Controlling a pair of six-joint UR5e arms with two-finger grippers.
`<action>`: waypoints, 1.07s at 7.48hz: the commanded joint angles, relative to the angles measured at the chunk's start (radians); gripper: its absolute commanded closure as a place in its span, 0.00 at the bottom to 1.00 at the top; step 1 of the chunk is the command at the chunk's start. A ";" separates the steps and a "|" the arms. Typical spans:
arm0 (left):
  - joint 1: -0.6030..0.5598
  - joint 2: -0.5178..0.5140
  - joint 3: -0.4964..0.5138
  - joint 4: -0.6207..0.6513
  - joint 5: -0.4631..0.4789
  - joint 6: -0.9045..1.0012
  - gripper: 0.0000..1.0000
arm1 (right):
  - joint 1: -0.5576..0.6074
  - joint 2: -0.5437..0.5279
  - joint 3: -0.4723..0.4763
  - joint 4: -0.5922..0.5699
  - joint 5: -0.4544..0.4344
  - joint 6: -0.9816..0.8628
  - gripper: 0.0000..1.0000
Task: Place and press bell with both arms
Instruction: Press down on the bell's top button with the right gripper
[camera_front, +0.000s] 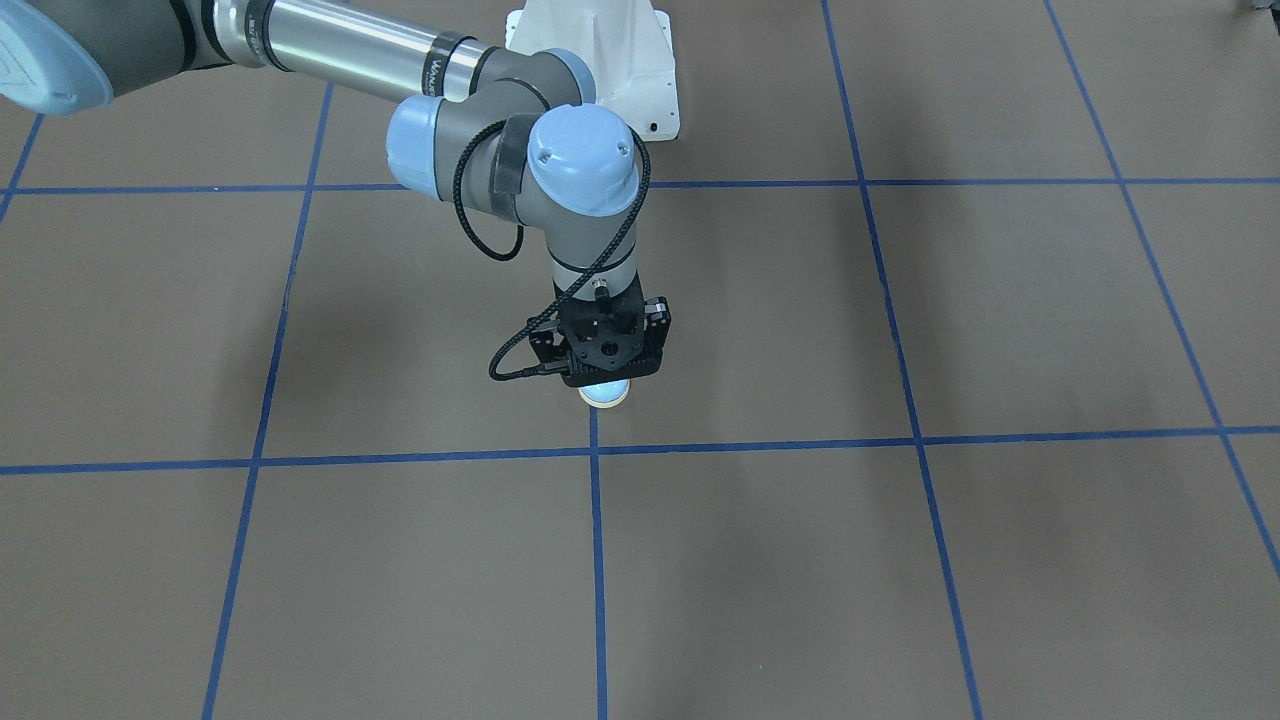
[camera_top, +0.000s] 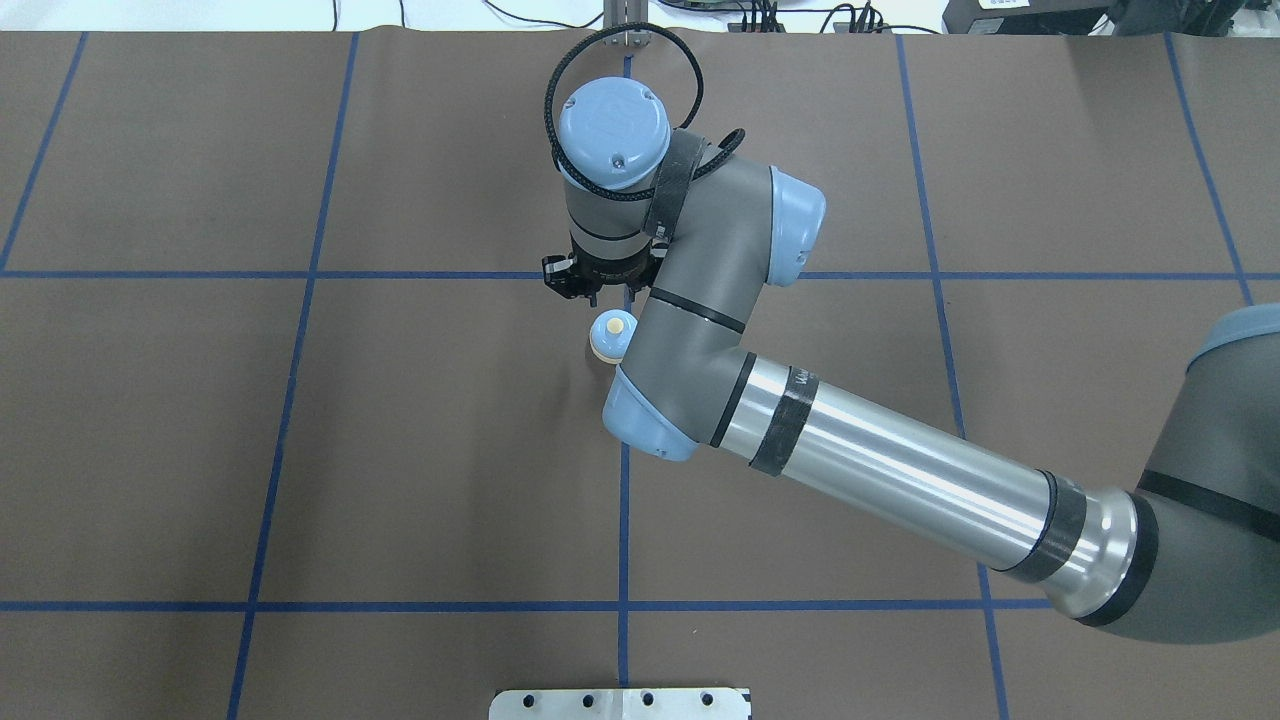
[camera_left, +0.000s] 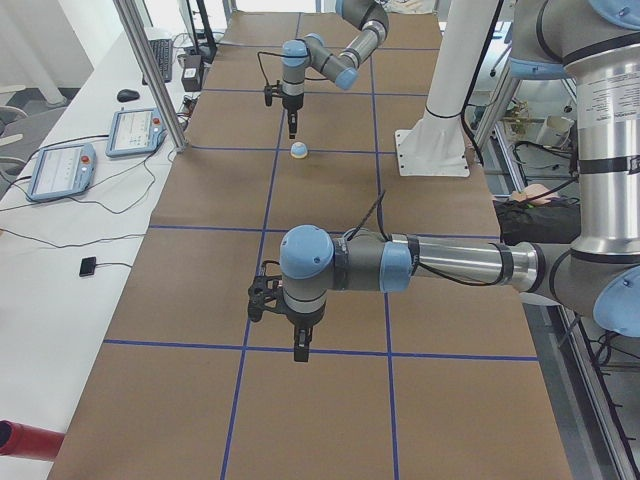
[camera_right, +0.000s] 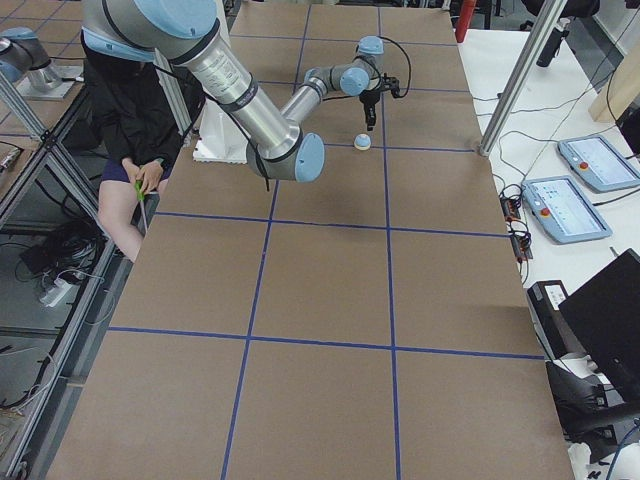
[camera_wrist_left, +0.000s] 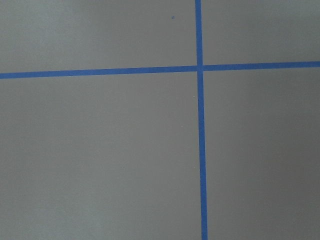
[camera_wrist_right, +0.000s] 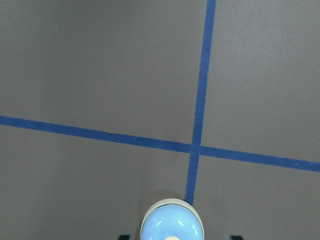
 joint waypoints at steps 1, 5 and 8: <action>0.000 0.002 0.000 0.000 -0.003 -0.001 0.00 | -0.011 -0.005 -0.013 0.005 0.000 0.002 1.00; 0.000 0.004 0.000 0.000 -0.003 0.001 0.00 | -0.019 -0.008 -0.037 0.022 0.000 0.002 1.00; 0.000 0.004 0.000 0.000 -0.003 0.001 0.00 | -0.025 -0.008 -0.050 0.027 0.000 0.002 1.00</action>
